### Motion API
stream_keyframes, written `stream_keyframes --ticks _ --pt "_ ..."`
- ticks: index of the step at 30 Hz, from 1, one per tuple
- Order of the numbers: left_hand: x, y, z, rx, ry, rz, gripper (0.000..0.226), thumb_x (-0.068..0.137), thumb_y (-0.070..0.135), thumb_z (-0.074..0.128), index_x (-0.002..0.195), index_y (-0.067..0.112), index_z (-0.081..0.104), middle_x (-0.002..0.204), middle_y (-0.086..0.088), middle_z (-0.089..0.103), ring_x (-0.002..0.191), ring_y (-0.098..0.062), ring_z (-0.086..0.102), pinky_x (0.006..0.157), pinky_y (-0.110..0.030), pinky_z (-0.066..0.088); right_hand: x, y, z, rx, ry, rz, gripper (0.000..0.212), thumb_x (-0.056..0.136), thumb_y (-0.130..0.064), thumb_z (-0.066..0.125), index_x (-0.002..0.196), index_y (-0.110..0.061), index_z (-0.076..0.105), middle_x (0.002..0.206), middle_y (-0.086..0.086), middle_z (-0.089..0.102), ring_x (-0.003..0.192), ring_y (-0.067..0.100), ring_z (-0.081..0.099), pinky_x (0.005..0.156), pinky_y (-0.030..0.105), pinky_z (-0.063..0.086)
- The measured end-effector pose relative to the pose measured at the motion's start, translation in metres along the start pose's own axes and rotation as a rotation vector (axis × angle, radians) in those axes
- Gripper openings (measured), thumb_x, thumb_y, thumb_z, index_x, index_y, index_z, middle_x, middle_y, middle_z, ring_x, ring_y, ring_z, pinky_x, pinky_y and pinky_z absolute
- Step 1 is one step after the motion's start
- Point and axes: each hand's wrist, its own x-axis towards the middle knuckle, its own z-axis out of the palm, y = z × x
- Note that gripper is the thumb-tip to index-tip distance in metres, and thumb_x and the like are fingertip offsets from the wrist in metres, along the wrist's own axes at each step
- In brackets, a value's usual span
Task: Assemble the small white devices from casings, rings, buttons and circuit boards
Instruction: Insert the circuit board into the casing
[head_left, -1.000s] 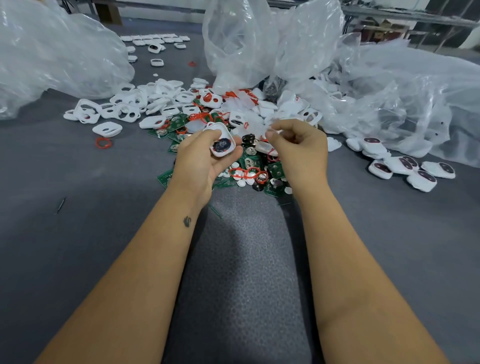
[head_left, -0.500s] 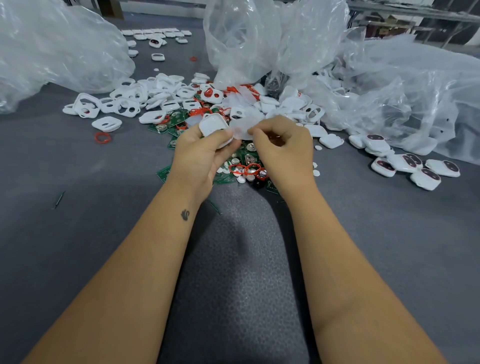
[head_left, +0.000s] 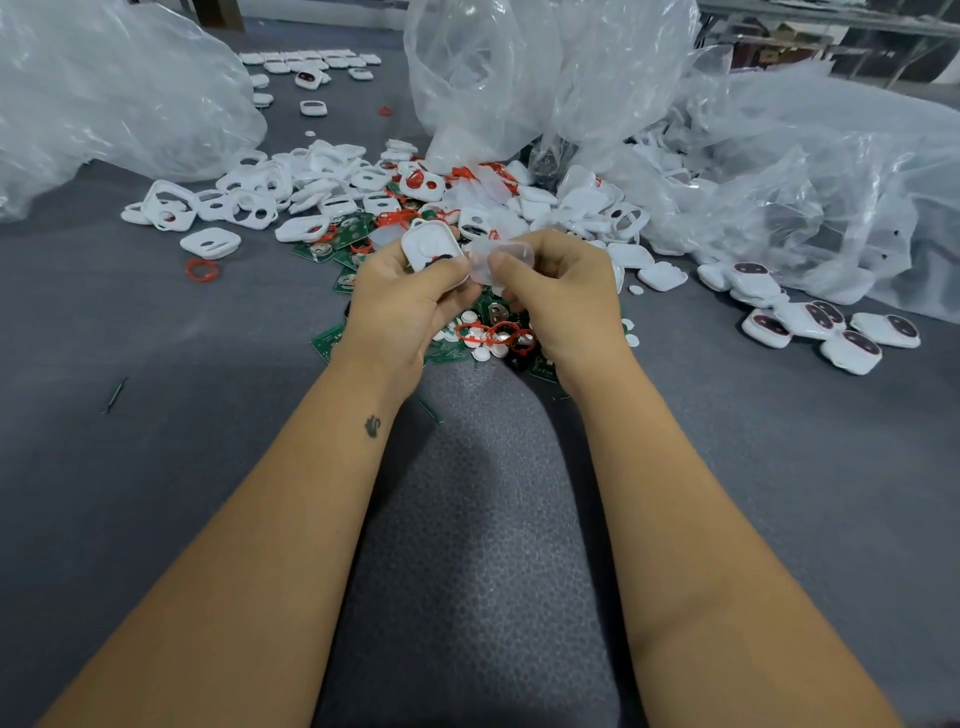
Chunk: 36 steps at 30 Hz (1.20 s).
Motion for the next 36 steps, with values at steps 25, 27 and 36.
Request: stream_keyframes --ticks 25,27,36 --pt "0.001 0.005 0.001 -0.097 -0.044 -0.197 0.032 0.102 0.021 0.029 0.107 0.002 0.055 0.090 -0.017 0.056 0.064 -0.019 0.057 0.053 -0.025 0.050 0.001 -0.008 -0.005 0.165 0.045 0.032 0.022 0.087 0.000 0.062 0.071 -0.015 0.061 0.060 -0.007 0.055 0.058 0.009 0.047 0.059 0.021 0.044" --pt "0.001 0.004 0.001 -0.011 -0.010 -0.218 0.032 0.102 0.019 0.029 0.111 0.001 0.054 0.090 -0.018 0.060 0.063 -0.018 0.059 0.052 -0.024 0.051 0.000 -0.010 -0.006 0.107 0.011 0.011 0.022 0.086 0.001 0.061 0.070 -0.014 0.060 0.066 0.001 0.055 0.059 0.010 0.047 0.060 0.021 0.043" --pt "0.003 0.002 -0.002 0.093 -0.085 -0.197 0.022 0.098 0.006 0.047 0.107 -0.004 0.065 0.098 -0.019 0.073 0.085 -0.025 0.072 0.067 -0.032 0.059 -0.001 -0.006 -0.004 -0.187 -0.132 -0.072 0.017 0.084 -0.002 0.062 0.071 -0.013 0.066 0.063 0.003 0.053 0.059 0.009 0.046 0.057 0.020 0.040"
